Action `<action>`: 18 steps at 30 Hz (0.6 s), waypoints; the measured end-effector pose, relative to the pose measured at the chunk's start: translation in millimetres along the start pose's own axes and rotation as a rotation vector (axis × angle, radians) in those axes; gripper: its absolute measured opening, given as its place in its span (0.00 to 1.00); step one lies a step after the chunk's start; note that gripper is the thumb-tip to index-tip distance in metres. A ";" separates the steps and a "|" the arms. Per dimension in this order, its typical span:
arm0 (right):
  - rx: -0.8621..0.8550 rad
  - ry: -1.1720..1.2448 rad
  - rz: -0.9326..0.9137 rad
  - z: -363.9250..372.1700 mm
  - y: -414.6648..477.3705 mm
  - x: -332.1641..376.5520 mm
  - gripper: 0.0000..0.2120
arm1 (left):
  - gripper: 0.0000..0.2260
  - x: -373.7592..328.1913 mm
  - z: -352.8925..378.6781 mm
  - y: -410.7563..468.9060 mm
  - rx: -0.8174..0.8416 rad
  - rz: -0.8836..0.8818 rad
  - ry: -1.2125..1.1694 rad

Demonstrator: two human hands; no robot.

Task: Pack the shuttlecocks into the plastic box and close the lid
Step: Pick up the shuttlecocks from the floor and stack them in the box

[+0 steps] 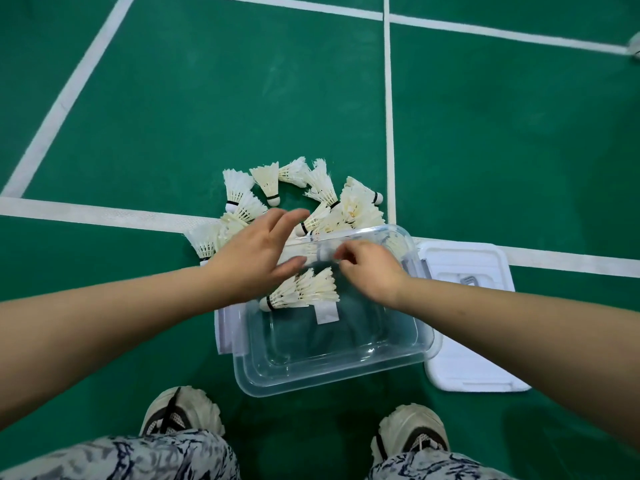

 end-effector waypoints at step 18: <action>-0.233 0.155 -0.119 -58.4 -2.4 -29.0 0.11 | 0.42 18.1 18.2 150.7 0.286 -0.220 0.044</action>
Point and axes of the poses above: each hand's wrist, its own y-axis towards the middle knuckle, its own z-axis out of the palm, x = y × z, the point moved 1 cm from there along y, towards the middle knuckle, and after that the axes turned 3 degrees about z, right-handed, at the moved point
